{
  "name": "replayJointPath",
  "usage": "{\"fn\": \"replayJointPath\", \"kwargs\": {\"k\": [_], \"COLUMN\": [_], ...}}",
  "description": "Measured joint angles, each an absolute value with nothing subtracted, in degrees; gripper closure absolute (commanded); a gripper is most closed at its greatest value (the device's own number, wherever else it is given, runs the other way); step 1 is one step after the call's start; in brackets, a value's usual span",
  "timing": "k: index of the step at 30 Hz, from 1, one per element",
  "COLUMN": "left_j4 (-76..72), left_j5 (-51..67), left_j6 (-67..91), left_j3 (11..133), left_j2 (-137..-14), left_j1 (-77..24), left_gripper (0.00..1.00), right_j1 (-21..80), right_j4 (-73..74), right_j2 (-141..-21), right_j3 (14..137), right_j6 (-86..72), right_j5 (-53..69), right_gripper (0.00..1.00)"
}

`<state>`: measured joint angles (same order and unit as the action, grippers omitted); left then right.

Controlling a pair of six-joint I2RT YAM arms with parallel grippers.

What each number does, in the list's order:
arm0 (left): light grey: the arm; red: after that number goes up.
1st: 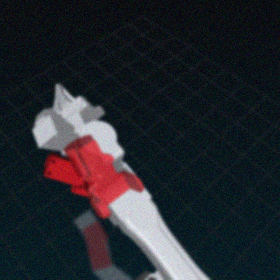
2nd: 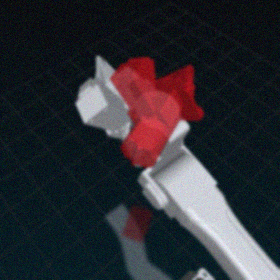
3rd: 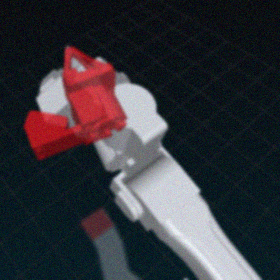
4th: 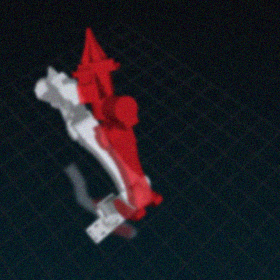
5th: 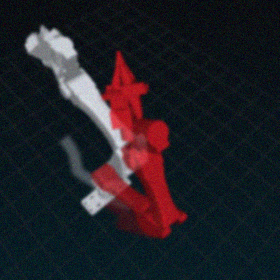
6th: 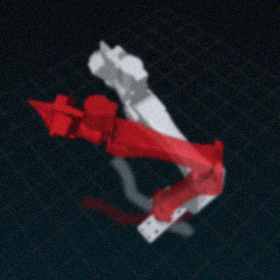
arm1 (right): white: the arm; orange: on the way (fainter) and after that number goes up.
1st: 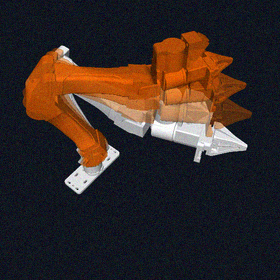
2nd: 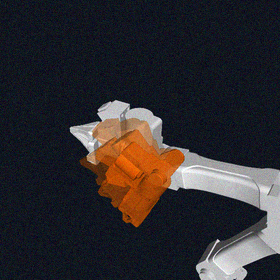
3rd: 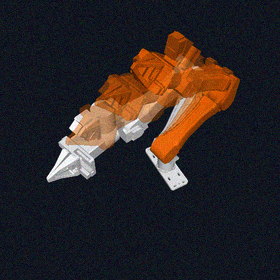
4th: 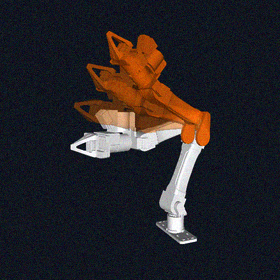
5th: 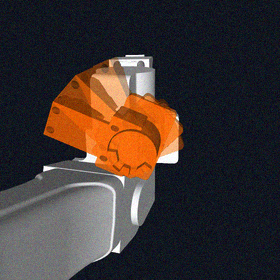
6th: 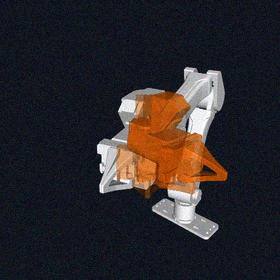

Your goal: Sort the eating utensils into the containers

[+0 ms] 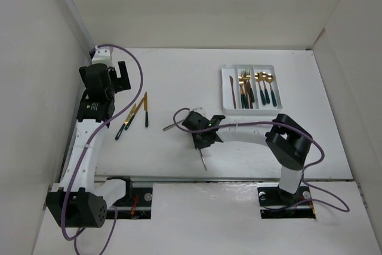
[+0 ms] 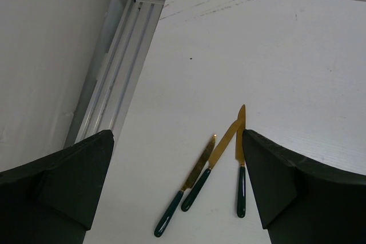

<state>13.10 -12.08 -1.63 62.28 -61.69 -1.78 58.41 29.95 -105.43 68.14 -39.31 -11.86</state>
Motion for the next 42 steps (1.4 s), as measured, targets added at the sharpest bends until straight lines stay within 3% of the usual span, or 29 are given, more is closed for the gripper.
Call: {"fn": "replayJointPath", "kwargs": {"k": [8, 16, 27, 33, 42], "left_j4": [13.10, 14.04, 19.22, 21.54, 22.37], "left_j5": [-10.74, -4.97, 0.10, 5.82, 10.31], "left_j6": [-1.63, -3.31, -11.79, -16.29, -18.72], "left_j3": [62.28, 62.63, 66.17, 66.61, 70.26], "left_j2": [-63.00, -66.19, -75.64, -81.95, -93.34], "left_j1": [-1.78, -1.91, -14.35, -21.69, -29.67], "left_gripper": [0.07, 0.13, 0.20, 0.21, 0.22], "right_j1": [57.28, 48.10, 14.39, 3.31, 0.71], "right_j4": [32.10, 34.83, 40.75, 42.15, 45.87], "right_j2": [-101.86, -101.16, -101.71, -109.78, -127.39], "right_j3": [71.35, 79.46, 94.59, 103.39, 108.14], "right_j6": [-34.65, -31.22, -14.81, -7.57, -1.67], "right_j5": [-13.17, -13.89, -12.82, -10.07, -5.80], "right_gripper": [1.00, 1.00, 1.00, 1.00, 1.00]}}
